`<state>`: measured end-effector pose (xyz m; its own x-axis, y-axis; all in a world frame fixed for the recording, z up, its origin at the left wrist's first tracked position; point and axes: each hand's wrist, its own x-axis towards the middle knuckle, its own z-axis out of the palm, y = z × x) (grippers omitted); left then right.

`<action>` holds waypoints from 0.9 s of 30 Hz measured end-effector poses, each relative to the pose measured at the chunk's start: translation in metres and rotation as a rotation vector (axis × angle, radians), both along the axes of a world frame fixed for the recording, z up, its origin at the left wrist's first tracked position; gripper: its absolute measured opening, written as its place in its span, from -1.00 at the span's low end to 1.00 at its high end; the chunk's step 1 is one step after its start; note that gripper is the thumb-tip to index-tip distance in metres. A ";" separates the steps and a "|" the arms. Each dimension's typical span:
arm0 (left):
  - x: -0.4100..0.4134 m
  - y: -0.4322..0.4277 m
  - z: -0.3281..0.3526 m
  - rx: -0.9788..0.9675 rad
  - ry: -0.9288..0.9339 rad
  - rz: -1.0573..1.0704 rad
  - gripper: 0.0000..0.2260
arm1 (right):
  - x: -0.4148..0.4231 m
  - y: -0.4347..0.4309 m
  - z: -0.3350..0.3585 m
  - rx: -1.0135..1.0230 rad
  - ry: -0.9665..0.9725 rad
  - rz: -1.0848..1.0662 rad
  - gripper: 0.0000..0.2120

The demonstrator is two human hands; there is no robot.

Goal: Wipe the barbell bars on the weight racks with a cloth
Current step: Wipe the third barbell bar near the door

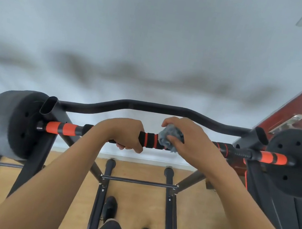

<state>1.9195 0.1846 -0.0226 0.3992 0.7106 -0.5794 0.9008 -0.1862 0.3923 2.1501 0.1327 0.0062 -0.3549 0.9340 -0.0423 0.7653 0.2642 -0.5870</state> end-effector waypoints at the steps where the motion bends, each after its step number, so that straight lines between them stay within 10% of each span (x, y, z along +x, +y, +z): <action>1: 0.000 0.000 0.000 0.008 0.000 0.000 -0.84 | 0.001 0.001 0.001 -0.016 -0.038 0.034 -0.77; 13: -0.002 -0.005 0.002 0.053 -0.029 0.004 -0.83 | 0.003 0.014 0.026 0.063 -0.340 0.207 -0.82; 27: -0.002 -0.005 0.000 0.081 -0.026 0.021 -0.80 | -0.016 0.006 0.007 0.037 -0.022 0.143 -0.90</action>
